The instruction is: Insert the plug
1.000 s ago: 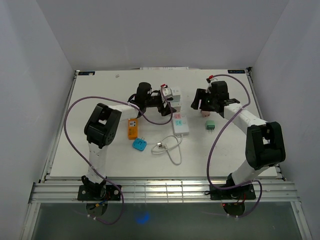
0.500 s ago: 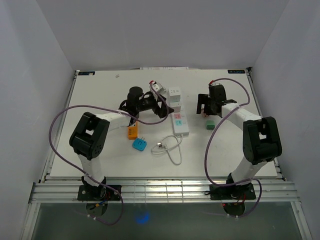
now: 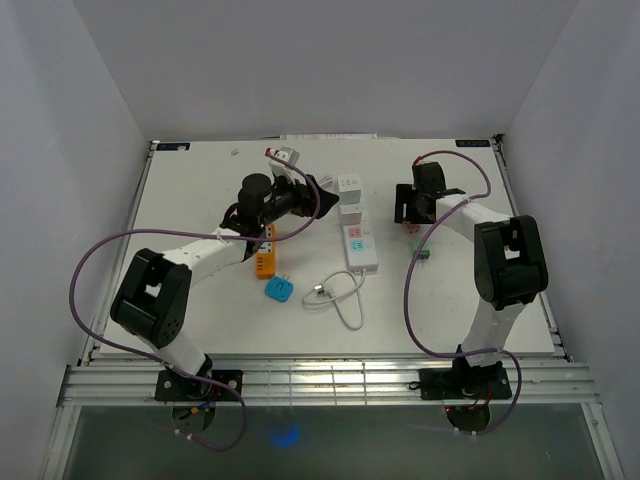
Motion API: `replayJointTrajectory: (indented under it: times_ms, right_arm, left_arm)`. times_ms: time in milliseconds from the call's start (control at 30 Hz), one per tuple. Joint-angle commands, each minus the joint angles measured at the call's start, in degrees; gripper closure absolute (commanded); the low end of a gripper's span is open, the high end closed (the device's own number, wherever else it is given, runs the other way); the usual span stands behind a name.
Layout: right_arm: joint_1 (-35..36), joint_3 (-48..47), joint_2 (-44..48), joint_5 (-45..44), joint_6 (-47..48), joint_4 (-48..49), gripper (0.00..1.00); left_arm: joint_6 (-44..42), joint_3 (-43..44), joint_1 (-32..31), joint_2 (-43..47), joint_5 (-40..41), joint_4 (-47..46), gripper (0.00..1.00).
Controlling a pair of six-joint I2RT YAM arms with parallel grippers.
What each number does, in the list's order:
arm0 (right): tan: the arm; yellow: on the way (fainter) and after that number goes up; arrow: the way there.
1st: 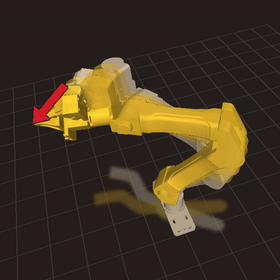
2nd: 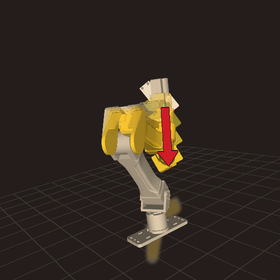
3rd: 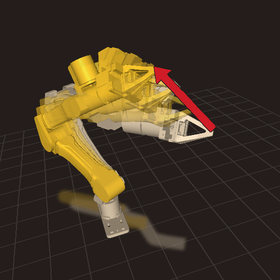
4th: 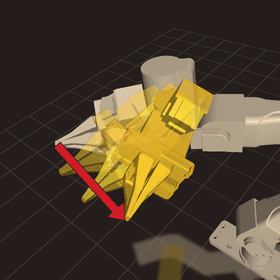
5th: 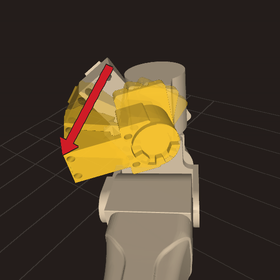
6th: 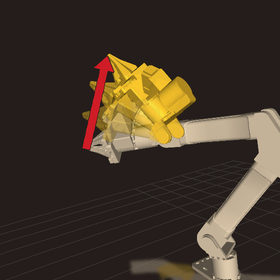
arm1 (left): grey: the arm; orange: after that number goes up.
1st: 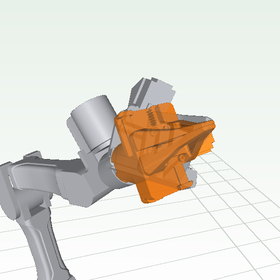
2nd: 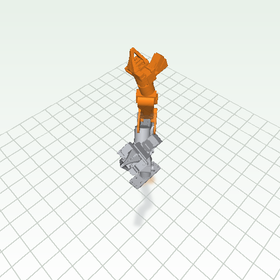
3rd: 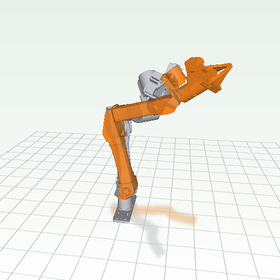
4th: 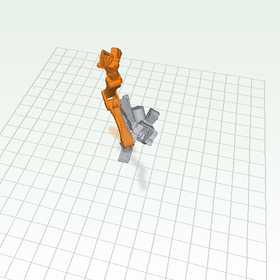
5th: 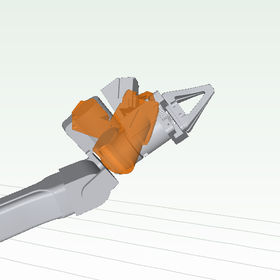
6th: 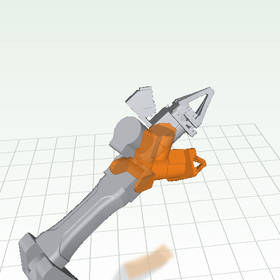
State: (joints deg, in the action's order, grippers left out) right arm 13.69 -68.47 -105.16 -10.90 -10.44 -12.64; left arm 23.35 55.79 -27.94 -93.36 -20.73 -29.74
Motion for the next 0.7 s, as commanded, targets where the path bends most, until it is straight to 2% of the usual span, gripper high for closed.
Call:
replayJointTrajectory:
  times_ms: [0,167,233,433,533,667]
  right_arm:
    - [-0.6,-3.1,-1.4,-1.0,1.1,-1.0,0.19]
    - [-0.7,-3.9,-3.3,-0.6,1.1,-1.2,0.22]
    - [-0.8,-4.2,-4.0,-0.4,0.9,-1.2,0.26]
    - [-0.7,-4.0,-4.3,0.5,0.4,-0.8,0.37]
    - [-0.7,-3.4,-3.6,0.7,0.3,-0.5,0.5]
    - [-0.8,-2.4,-2.1,2.1,-0.1,0.1,0.55]
  left_arm:
    - [3.7,-2.4,-0.2,6.6,7.6,4.9,0.02]
    - [5.2,-8.1,-0.1,16.1,17.9,6.3,0.02]
    - [6.3,-10.7,0.2,18.2,22.7,6.5,0.02]
    - [6.3,-12.3,0.4,21.6,25.3,8.4,0.02]
    - [6.4,-13.6,0.4,22.3,25.8,7.3,0.02]
    - [8.0,-14.7,0.4,22.6,27.2,6.0,0.02]
